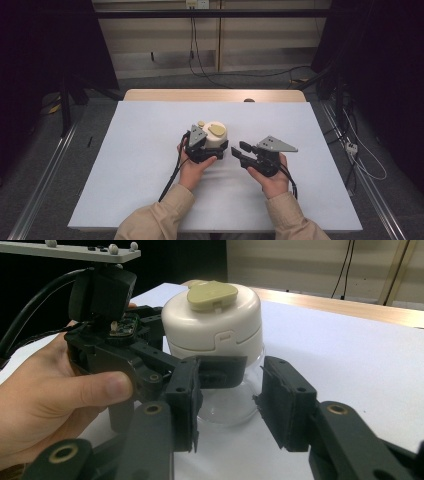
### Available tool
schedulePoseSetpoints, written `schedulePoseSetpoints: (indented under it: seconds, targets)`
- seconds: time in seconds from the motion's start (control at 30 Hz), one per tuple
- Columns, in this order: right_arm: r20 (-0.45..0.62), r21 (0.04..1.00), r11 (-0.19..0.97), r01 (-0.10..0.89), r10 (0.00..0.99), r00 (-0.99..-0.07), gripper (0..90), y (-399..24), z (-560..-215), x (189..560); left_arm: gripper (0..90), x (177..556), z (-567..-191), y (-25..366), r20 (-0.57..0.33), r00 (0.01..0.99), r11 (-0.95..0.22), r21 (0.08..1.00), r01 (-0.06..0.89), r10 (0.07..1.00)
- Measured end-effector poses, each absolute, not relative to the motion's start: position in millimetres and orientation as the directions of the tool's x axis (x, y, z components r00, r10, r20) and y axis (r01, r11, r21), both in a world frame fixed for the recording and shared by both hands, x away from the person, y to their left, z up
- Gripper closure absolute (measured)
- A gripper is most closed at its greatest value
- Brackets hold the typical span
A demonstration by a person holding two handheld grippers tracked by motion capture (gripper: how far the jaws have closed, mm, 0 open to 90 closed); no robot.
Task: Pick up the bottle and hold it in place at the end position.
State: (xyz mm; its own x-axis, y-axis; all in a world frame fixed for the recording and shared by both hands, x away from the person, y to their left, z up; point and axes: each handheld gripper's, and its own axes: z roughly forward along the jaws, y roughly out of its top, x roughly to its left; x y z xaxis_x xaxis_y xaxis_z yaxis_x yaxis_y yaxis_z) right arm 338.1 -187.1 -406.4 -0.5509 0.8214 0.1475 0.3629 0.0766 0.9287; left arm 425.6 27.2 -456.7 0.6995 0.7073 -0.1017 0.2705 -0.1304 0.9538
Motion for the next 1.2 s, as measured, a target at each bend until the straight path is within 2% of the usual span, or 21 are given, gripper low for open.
schedulePoseSetpoints:
  seconds: [0.23,0.4,0.53,0.83,1.2]
  targets:
    - [0.145,0.927,0.086,0.366,0.816,-0.560,68.4,-182.0,-402.3,344.0,5.8,425.4,-456.7,26.7,-0.105,0.697,-0.127,0.954,0.273,0.710]
    - [0.153,0.920,0.093,0.380,0.808,-0.569,79.1,-179.3,-401.6,347.3,5.8,425.5,-456.6,27.2,-0.098,0.698,-0.135,0.953,0.271,0.709]
    - [0.149,0.919,0.101,0.380,0.804,-0.575,82.8,-178.2,-400.5,349.3,5.7,425.5,-456.8,27.1,-0.098,0.698,-0.135,0.953,0.270,0.709]
    - [0.132,0.915,0.126,0.383,0.803,-0.582,88.8,-175.2,-401.3,352.4,5.7,425.3,-456.8,26.7,-0.099,0.695,-0.132,0.954,0.271,0.713]
    - [0.129,0.911,0.142,0.388,0.794,-0.594,90.0,-168.9,-399.4,356.0,5.7,425.1,-457.0,26.3,-0.099,0.694,-0.131,0.954,0.271,0.713]
